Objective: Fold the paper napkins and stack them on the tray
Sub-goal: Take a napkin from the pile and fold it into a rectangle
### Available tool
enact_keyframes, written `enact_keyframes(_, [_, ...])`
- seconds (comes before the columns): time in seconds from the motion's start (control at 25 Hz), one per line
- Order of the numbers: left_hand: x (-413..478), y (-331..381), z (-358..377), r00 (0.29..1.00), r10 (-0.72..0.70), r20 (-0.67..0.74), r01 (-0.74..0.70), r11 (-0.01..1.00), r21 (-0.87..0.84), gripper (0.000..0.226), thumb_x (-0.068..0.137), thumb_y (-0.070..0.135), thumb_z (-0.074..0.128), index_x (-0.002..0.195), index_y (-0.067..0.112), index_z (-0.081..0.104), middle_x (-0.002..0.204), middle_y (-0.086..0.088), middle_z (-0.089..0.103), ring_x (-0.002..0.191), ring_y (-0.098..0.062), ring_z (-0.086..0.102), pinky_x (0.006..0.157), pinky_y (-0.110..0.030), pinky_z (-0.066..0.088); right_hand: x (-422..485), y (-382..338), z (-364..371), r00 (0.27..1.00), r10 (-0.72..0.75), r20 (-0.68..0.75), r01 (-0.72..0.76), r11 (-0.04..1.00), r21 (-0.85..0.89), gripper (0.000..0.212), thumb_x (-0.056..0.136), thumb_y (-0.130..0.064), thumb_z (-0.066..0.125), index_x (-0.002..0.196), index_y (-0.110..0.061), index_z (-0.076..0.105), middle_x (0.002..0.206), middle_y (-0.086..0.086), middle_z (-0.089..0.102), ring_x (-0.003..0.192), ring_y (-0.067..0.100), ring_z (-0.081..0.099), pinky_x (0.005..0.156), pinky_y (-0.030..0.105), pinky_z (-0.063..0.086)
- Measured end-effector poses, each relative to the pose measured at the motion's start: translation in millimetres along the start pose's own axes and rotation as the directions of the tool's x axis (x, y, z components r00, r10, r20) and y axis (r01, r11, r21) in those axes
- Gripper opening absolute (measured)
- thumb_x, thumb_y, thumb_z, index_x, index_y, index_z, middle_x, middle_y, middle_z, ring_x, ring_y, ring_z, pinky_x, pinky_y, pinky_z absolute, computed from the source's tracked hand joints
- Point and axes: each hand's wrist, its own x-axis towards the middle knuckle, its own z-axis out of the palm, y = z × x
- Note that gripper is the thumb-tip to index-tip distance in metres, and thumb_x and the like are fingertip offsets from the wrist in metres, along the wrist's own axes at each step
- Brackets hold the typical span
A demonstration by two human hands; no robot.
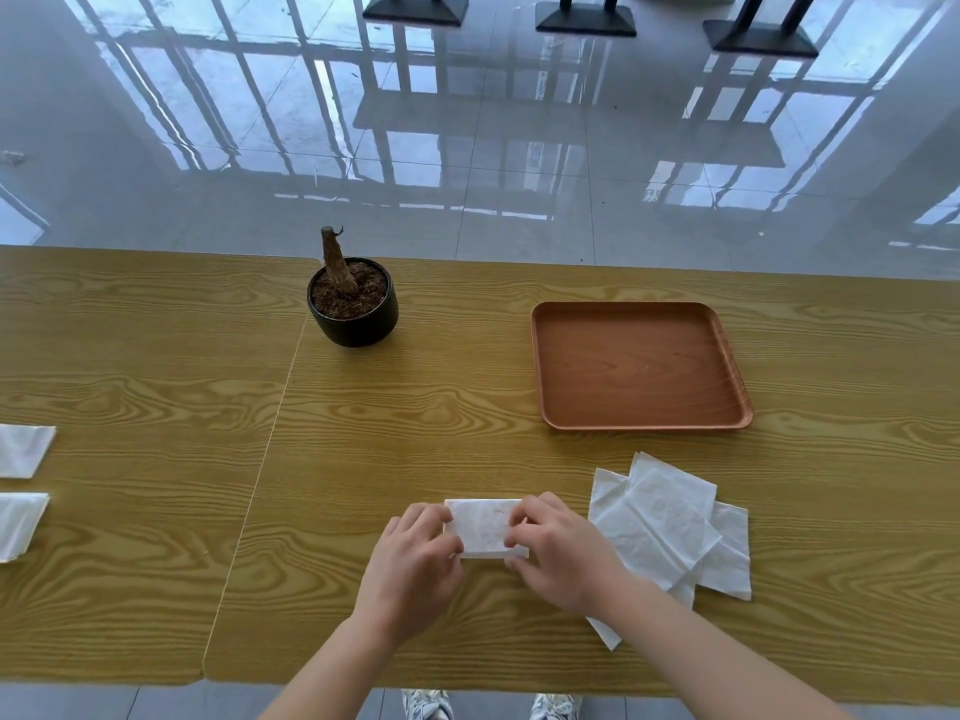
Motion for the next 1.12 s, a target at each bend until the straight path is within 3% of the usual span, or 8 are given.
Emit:
enact_keyframes(0.12, [1,0,3,0.999,0.015,-0.034,-0.013,0.998,0.056,0.010,0.085,0.026,0.062,0.084,0.019,0.068,0.115,-0.004,0.066,0.110,-0.025,0.059,0.073,-0.037,0.051,-2,-1,-1,0.997,0.000,-0.075,-0.001,1.000,-0.011,0.015,0.092,-0.021,0.063,0.102,-0.016,0.073,0.101,-0.005,0.063,0.096,0.017,0.054,0.074,0.033,0.053])
enact_keyframes(0.28, [-5,2,8,0.996,0.093,-0.011,-0.090,0.984,0.154,0.022,0.092,0.034,0.051,0.090,0.021,0.068,0.116,-0.004,0.068,0.108,-0.025,0.063,0.082,-0.039,0.051,-5,-3,5,0.999,-0.053,-0.001,0.053,0.993,-0.109,0.019,0.094,-0.020,0.056,0.094,-0.016,0.075,0.098,-0.002,0.061,0.092,0.020,0.052,0.075,0.037,0.051])
enact_keyframes(0.4, [-9,4,8,0.997,0.073,0.019,-0.075,0.982,0.171,0.020,0.089,0.036,0.055,0.089,0.021,0.068,0.117,-0.005,0.068,0.107,-0.026,0.063,0.083,-0.039,0.052,-6,-4,5,1.000,-0.029,-0.006,0.029,0.994,-0.110,0.020,0.092,-0.022,0.056,0.093,-0.018,0.075,0.098,-0.004,0.060,0.093,0.019,0.051,0.078,0.035,0.050])
enact_keyframes(0.6, [-12,4,11,0.998,0.038,0.041,-0.045,0.985,0.166,0.016,0.081,0.031,0.067,0.092,0.019,0.068,0.117,-0.009,0.066,0.120,-0.031,0.058,0.093,-0.044,0.050,-11,-8,9,0.999,0.005,-0.041,-0.011,0.991,-0.137,0.002,0.080,-0.019,0.068,0.081,-0.018,0.068,0.087,-0.003,0.062,0.081,0.021,0.056,0.066,0.035,0.053])
enact_keyframes(0.72, [-16,7,17,0.999,0.025,0.038,-0.030,0.989,0.146,0.018,0.078,0.031,0.064,0.092,0.020,0.066,0.114,-0.009,0.064,0.125,-0.031,0.055,0.098,-0.046,0.046,-3,1,8,0.997,0.015,-0.076,-0.030,0.981,-0.192,0.007,0.079,-0.017,0.070,0.075,-0.019,0.065,0.082,-0.002,0.060,0.076,0.021,0.055,0.060,0.035,0.051])
enact_keyframes(0.96, [-21,17,16,0.998,-0.054,0.039,0.051,0.995,0.082,0.032,0.070,0.035,0.060,0.101,0.028,0.064,0.116,-0.006,0.061,0.104,-0.026,0.058,0.075,-0.040,0.044,12,18,-9,0.989,0.078,-0.129,-0.098,0.983,-0.157,0.015,0.095,-0.017,0.054,0.103,-0.020,0.066,0.102,-0.003,0.058,0.093,0.019,0.051,0.079,0.033,0.049])
enact_keyframes(1.04, [-26,20,16,0.995,-0.088,0.039,0.086,0.995,0.055,0.037,0.069,0.036,0.059,0.105,0.029,0.063,0.119,-0.005,0.059,0.105,-0.026,0.056,0.076,-0.040,0.046,3,10,-7,0.972,0.122,-0.201,-0.139,0.988,-0.069,0.014,0.094,-0.019,0.057,0.105,-0.019,0.066,0.103,-0.005,0.059,0.094,0.016,0.052,0.079,0.030,0.050])
enact_keyframes(1.12, [-30,22,20,0.994,-0.103,0.024,0.102,0.995,0.017,0.041,0.068,0.034,0.058,0.109,0.028,0.062,0.120,-0.005,0.058,0.115,-0.028,0.054,0.083,-0.041,0.048,-9,-2,3,0.980,0.095,-0.173,-0.105,0.993,-0.047,0.016,0.093,-0.021,0.056,0.106,-0.019,0.065,0.108,-0.006,0.059,0.098,0.016,0.053,0.082,0.030,0.051])
